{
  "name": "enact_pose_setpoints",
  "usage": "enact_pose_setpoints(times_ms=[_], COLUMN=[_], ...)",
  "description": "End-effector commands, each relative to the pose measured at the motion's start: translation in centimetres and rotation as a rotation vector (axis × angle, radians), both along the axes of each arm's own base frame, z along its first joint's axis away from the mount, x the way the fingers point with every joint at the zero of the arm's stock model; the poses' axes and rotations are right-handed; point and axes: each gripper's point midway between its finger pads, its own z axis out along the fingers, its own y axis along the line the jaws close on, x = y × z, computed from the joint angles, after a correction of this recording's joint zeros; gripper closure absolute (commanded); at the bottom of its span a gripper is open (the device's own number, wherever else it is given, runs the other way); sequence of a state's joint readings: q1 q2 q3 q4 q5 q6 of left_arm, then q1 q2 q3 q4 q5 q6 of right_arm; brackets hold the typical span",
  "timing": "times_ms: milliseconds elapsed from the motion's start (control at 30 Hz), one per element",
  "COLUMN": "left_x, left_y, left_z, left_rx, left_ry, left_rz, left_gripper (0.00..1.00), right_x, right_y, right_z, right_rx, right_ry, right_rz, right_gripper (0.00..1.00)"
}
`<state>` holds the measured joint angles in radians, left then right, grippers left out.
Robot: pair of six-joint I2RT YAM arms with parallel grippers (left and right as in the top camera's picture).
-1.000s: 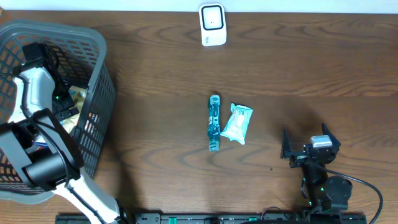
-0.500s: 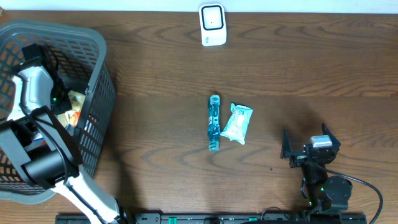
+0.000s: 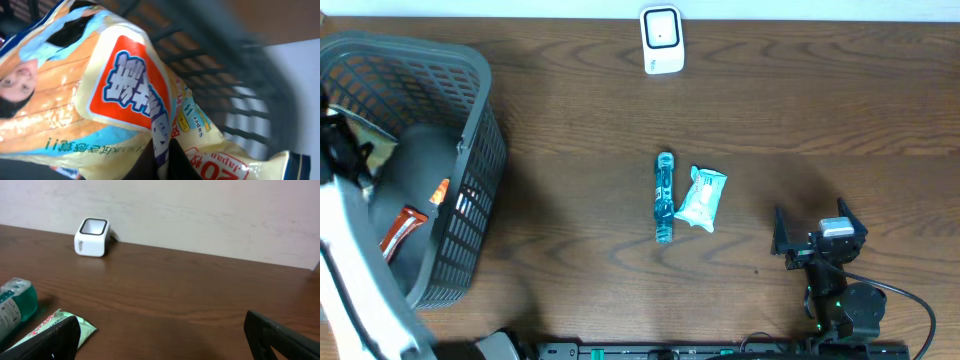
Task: Scan the item barcode
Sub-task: 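Reach the left gripper into the basket and grasp the yellow snack bag, then swing the yellow snack bag past the scanner and drop it right of wipes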
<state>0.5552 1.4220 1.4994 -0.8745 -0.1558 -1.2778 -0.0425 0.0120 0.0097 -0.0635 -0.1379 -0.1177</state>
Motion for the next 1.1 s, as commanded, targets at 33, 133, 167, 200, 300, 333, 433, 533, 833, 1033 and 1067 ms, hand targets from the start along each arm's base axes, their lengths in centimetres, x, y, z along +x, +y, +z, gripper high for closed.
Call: enact_pose_setpoints(times_ms=[33,133,167,200,300,333,433,533,833,1033,1067], left_x=[-1.2,-1.1,-1.1,-1.2,-1.5,-1.5,-1.4,-1.1,0.2,0.7,1.0], left_y=[-2.2,-4.6,-6.2,-7.1,-10.3,-11.5,-15.6,-19.1,-29.4,-35.5,-36.5], left_z=[6.2,10.8,13.4,14.6,18.1,19.2,21.8,22.9,20.0,16.1,15.4], left_rx=[0.08,0.138,0.176,0.196,0.222,0.226,0.218,0.232,0.503,0.558,0.546], left_ry=[-0.174,-0.335,-0.421,-0.464,-0.599,-0.642,-0.758,-0.802,-0.664,-0.575,-0.565], left_rz=[-0.075,-0.203,-0.278,-0.317,-0.445,-0.495,-0.678,-0.855,-1.43,-1.738,-1.778], left_gripper=[0.93,0.93,0.93,0.93,0.93,0.93,0.93,0.93,0.93,0.93,0.93], right_x=[0.0,0.0,0.0,0.0,0.0,0.0,0.0,0.0,0.0,0.0,0.0], right_y=[0.1,0.1,0.2,0.1,0.1,0.2,0.1,0.1,0.1,0.1,0.1], right_z=[-0.1,-0.1,-0.1,-0.1,-0.1,-0.1,-0.1,-0.1,-0.1,-0.1,-0.1], right_rx=[-0.011,-0.011,-0.011,-0.011,-0.011,-0.011,-0.011,-0.011,-0.011,-0.011,-0.011], right_ry=[-0.001,-0.001,-0.001,-0.001,-0.001,-0.001,-0.001,-0.001,-0.001,-0.001,-0.001], right_rz=[0.006,0.006,0.007,0.006,0.006,0.007,0.006,0.006,0.006,0.006,0.006], right_gripper=[0.01,0.01,0.01,0.01,0.01,0.01,0.01,0.01,0.01,0.01,0.01])
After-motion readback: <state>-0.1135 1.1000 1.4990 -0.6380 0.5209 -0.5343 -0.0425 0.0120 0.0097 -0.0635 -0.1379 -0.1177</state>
